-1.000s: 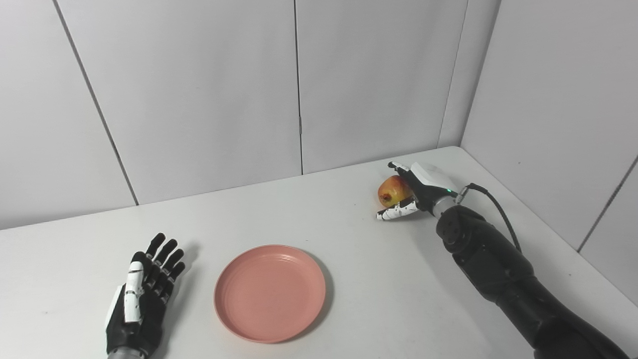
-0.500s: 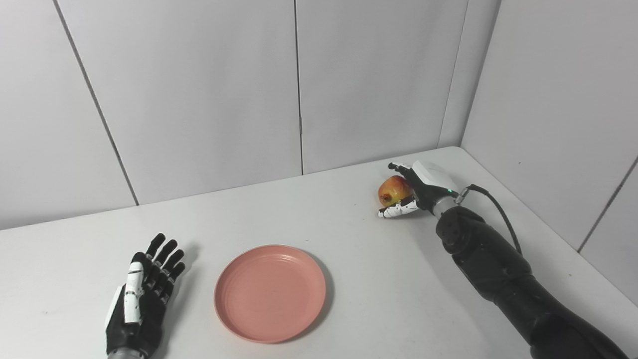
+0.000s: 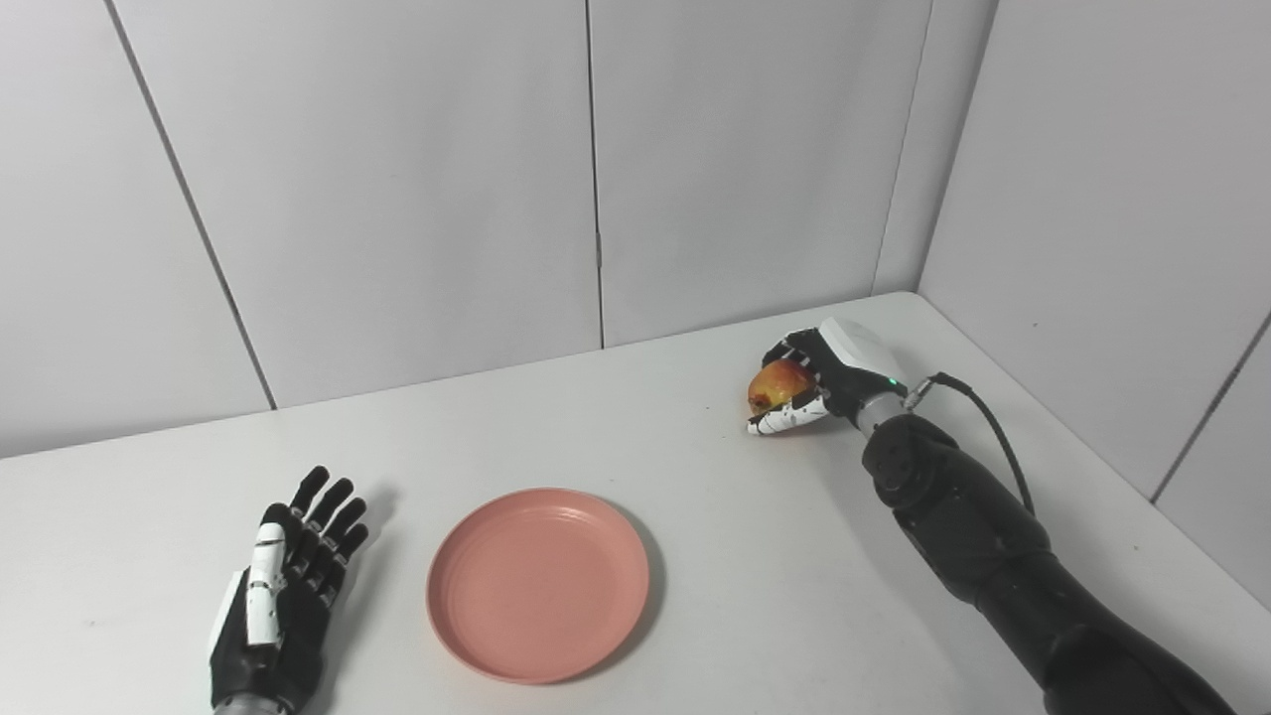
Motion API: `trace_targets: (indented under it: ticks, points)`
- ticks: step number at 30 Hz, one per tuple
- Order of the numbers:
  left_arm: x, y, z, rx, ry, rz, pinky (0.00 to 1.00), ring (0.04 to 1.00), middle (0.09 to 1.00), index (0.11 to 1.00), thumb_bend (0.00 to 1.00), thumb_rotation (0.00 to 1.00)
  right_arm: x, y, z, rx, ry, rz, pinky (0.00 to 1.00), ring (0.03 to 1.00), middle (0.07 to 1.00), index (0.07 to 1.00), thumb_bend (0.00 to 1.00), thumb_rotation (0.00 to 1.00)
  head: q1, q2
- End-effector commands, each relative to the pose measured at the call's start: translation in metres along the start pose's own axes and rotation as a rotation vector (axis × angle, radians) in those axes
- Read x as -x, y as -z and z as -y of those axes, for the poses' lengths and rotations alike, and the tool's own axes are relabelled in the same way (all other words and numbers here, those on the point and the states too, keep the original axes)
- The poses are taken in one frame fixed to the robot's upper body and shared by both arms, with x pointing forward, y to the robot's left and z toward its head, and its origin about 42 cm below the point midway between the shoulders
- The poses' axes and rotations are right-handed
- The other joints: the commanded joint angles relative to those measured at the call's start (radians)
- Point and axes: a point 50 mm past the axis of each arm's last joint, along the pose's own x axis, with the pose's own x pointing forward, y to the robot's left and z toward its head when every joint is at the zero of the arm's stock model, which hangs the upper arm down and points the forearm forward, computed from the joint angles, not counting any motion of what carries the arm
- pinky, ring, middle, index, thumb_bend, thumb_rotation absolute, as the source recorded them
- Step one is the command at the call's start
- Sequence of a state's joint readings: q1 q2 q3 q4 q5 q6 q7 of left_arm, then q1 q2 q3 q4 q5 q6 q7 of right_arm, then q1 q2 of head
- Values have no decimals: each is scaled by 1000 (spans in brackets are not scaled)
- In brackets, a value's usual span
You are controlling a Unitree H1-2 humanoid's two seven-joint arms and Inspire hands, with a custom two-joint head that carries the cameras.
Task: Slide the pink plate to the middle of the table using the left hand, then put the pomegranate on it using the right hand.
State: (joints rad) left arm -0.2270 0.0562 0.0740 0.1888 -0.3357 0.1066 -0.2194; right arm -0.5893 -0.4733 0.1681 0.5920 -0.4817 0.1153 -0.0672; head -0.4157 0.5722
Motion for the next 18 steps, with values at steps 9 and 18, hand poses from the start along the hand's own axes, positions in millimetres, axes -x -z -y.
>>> trace_targets:
  ticks: [9, 18]
  points:
    - [7, 18, -3, 12, -25, -99, 946, 925, 929, 916, 387, 1000, -13, -21, 25, -29, 76, 45, 286, 330, 398, 433, 458, 150, 11, -1]
    - [7, 19, -1, 6, -18, -94, 943, 922, 924, 920, 384, 1000, -8, -22, 36, -28, 100, 66, 274, 319, 386, 423, 455, 169, 22, 2]
